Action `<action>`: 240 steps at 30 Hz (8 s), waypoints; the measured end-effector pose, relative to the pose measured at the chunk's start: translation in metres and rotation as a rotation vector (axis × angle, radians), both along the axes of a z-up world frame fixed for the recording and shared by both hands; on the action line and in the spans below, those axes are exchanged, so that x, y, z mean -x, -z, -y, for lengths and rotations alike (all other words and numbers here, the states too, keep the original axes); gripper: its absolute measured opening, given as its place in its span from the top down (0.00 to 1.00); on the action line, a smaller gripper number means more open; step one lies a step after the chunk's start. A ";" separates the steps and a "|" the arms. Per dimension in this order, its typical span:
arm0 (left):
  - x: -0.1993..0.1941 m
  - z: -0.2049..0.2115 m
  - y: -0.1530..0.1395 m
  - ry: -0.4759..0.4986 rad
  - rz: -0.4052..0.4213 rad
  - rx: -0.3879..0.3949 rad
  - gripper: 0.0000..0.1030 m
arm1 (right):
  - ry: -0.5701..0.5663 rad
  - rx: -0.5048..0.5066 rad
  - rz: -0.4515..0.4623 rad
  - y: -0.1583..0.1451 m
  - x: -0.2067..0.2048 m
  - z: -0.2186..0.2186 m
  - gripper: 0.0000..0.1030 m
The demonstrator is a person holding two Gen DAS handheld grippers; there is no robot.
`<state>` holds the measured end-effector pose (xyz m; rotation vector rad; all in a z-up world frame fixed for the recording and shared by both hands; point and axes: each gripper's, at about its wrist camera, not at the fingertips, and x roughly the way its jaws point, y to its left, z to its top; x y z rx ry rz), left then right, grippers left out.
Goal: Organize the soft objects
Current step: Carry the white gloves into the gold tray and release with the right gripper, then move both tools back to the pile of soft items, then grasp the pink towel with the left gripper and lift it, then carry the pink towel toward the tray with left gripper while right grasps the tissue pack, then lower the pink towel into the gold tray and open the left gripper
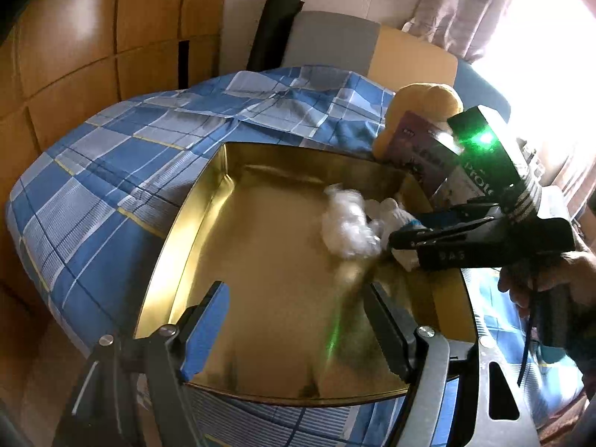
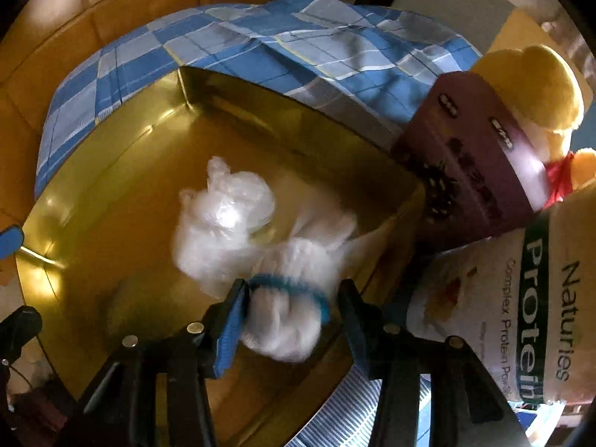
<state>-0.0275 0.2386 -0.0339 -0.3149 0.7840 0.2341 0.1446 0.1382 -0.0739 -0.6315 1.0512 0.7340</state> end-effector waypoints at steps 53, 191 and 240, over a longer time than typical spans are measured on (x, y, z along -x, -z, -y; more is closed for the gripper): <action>-0.040 0.191 -0.034 0.527 0.018 -0.129 0.24 | 1.234 -0.558 0.380 -0.073 0.068 0.478 0.44; -0.041 0.263 0.011 0.709 -0.009 -0.060 0.68 | 0.762 -0.394 -0.007 -0.003 -0.010 0.330 0.77; -0.065 0.055 0.015 0.094 -0.081 -0.038 0.34 | 0.745 -0.343 0.045 -0.003 -0.005 0.323 0.77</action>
